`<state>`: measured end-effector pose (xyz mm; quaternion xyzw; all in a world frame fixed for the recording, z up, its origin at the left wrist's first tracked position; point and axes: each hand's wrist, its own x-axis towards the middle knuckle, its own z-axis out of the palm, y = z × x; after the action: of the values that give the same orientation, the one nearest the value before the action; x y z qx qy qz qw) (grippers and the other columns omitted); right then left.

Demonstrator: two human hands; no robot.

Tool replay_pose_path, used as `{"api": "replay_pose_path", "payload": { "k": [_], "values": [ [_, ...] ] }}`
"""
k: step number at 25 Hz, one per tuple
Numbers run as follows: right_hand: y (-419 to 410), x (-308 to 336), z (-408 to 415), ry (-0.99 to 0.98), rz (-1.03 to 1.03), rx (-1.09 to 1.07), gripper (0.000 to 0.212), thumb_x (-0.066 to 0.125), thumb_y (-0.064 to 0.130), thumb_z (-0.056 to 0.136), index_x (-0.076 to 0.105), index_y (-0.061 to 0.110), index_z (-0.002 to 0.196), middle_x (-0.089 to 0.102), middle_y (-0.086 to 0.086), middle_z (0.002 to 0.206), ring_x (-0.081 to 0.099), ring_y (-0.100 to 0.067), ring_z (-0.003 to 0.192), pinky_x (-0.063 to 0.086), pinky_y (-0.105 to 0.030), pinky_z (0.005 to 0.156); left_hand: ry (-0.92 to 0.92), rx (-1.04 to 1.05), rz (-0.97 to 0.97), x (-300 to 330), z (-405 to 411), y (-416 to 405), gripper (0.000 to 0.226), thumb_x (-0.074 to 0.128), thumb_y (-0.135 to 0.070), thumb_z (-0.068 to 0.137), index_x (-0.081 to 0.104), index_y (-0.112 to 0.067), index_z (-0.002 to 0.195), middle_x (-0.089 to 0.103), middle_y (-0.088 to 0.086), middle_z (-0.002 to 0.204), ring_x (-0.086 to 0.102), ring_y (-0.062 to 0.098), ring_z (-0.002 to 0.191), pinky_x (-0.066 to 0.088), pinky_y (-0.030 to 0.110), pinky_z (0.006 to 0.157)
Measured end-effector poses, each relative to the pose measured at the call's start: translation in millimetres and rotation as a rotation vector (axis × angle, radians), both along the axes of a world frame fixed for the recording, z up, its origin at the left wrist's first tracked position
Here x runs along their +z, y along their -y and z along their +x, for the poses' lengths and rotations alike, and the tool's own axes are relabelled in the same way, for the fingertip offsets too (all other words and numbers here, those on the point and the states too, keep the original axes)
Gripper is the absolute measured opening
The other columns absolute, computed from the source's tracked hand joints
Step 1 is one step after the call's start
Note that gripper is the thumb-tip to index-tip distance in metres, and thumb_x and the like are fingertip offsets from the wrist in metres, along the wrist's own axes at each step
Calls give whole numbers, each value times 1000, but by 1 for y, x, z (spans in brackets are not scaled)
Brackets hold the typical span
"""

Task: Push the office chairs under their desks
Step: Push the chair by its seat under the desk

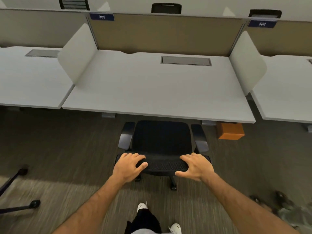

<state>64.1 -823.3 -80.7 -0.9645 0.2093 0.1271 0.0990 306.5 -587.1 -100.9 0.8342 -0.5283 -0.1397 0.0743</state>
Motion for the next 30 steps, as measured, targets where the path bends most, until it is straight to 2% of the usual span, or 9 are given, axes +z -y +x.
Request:
{"api": "replay_pose_path", "payload": {
  "k": [7, 13, 20, 25, 27, 29, 30],
  "values": [
    [37, -1, 54, 5, -4, -15, 92, 27, 96, 79, 53, 29, 137, 65, 8, 122, 58, -15, 102, 49, -37, 92, -15, -67, 4, 4, 64, 43, 74, 11, -77, 96, 55, -35, 138, 64, -14, 127, 57, 9, 116, 39, 39, 106],
    [59, 0, 102, 20, 0, -67, 91, 28, 97, 77, 57, 31, 131, 67, 11, 114, 58, -13, 96, 52, -37, 89, -8, -90, 6, 4, 116, 72, 75, 9, -77, 96, 54, -35, 139, 64, -15, 128, 57, 9, 118, 38, 39, 109],
    [86, 0, 138, 49, 22, -98, 86, 32, 98, 75, 59, 34, 126, 67, 14, 105, 58, -10, 90, 55, -36, 83, 10, -83, -14, 0, 152, 102, 70, 14, -75, 98, 55, -34, 139, 65, -13, 126, 60, 11, 113, 41, 40, 106],
    [96, 7, 146, 36, 84, -101, 89, 31, 97, 76, 59, 31, 129, 67, 10, 107, 60, -12, 91, 55, -37, 83, -3, -76, 15, 2, 159, 110, 71, 14, -74, 98, 53, -33, 141, 64, -10, 129, 59, 12, 115, 41, 41, 107],
    [100, 11, 148, 32, 165, -103, 94, 19, 95, 80, 59, 28, 132, 68, 7, 112, 62, -15, 97, 53, -40, 88, -45, -52, 18, 6, 157, 110, 69, 18, -73, 99, 53, -32, 141, 64, -9, 132, 57, 12, 119, 38, 41, 111],
    [104, 17, 156, 34, 266, -100, 94, 11, 89, 85, 57, 26, 138, 66, 3, 129, 60, -19, 114, 49, -42, 97, -92, 3, -3, 11, 153, 110, 63, 28, -69, 99, 53, -30, 141, 62, -9, 136, 54, 11, 125, 33, 41, 116],
    [104, 21, 164, 36, 307, -82, 89, 13, 84, 90, 53, 26, 143, 62, 2, 139, 56, -19, 125, 46, -42, 103, -105, 51, -31, 14, 151, 108, 61, 32, -68, 98, 53, -30, 141, 61, -9, 138, 51, 11, 129, 30, 41, 118]
  ]
}}
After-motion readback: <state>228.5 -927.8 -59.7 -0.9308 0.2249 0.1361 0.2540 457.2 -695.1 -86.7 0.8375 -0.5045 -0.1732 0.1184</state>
